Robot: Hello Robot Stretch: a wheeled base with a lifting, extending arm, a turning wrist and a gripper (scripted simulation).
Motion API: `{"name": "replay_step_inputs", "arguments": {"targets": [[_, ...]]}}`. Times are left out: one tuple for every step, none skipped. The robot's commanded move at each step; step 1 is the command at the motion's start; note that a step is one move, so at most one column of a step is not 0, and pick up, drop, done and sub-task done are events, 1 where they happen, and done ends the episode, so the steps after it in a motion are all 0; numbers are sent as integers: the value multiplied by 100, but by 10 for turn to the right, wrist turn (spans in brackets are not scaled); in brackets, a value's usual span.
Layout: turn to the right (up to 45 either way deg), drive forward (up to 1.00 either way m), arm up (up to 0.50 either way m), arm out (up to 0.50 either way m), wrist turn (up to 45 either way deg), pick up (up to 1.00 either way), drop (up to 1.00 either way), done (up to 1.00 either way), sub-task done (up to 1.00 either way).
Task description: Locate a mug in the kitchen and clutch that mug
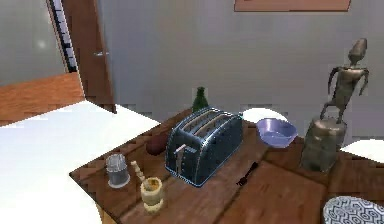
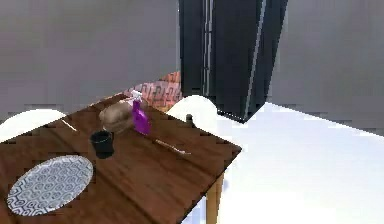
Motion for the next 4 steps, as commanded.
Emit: {"name": "replay_step_inputs", "arguments": {"targets": [[-210, 0, 0, 0, 0, 0, 0, 0, 0], [0, 0, 50, 0, 0, 0, 0, 0, 0], [0, 0, 36, 0, 0, 0, 0, 0, 0], [0, 0, 0, 48, 0, 0, 0, 0, 0]]}}
